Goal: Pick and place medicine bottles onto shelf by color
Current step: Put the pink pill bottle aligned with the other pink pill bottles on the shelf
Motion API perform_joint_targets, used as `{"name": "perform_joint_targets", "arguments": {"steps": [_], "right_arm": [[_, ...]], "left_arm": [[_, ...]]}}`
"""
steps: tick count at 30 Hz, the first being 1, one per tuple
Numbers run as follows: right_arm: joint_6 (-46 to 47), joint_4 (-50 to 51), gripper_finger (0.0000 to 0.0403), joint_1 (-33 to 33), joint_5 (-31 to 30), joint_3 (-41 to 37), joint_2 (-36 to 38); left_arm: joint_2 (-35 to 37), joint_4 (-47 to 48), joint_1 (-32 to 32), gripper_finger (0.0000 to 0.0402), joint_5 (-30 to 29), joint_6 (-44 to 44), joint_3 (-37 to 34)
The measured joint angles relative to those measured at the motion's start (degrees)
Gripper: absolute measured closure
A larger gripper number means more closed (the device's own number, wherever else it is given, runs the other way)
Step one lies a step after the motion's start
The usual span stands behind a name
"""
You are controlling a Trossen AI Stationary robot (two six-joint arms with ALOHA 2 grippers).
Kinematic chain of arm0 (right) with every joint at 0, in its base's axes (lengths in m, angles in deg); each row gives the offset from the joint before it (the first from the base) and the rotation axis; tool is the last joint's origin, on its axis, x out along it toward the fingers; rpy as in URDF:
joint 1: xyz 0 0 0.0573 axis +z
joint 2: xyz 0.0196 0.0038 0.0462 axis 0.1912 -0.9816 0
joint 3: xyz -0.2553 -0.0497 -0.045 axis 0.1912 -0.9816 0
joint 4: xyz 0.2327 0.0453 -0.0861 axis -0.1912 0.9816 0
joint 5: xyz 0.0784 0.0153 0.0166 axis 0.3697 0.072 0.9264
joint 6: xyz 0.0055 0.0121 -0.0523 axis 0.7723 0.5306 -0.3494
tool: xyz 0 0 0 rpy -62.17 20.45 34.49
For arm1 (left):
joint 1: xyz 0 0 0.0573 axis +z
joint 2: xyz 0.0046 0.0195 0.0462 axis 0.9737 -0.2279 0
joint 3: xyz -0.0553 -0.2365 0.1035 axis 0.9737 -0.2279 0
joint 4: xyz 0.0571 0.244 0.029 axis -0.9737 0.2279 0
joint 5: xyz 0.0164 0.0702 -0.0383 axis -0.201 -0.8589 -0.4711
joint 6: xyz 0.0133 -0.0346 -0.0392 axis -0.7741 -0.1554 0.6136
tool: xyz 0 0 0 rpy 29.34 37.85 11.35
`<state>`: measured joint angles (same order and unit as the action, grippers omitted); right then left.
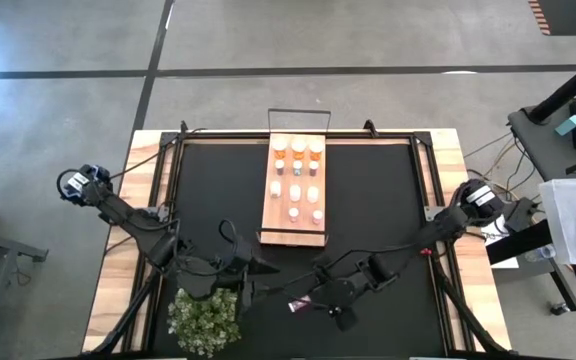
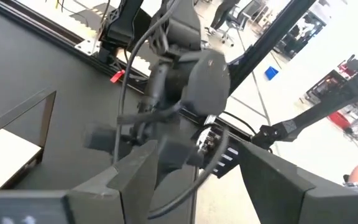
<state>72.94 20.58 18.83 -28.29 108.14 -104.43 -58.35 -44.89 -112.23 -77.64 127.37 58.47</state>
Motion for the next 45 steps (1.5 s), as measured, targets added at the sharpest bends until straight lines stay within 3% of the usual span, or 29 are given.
{"name": "perform_joint_targets", "arguments": {"steps": [16,30,45], "right_arm": [[5.82,-4.53,0.0202,0.41,-2.56,3.94,-14.38],[9.85,-5.06,0.0205,0.36,-4.17,5.44,-17.33],[12.6,-3.95,0.0316,0.37,-4.18,5.39,-16.6]], "left_arm": [[0.04,0.02,0.03,0.0194,-0.02,0.0,0.0],[0.04,-0.26,0.03,0.0194,-0.01,-0.02,0.0],[-0.07,-0.33,0.05,0.0194,0.0,-0.02,0.0]]}}
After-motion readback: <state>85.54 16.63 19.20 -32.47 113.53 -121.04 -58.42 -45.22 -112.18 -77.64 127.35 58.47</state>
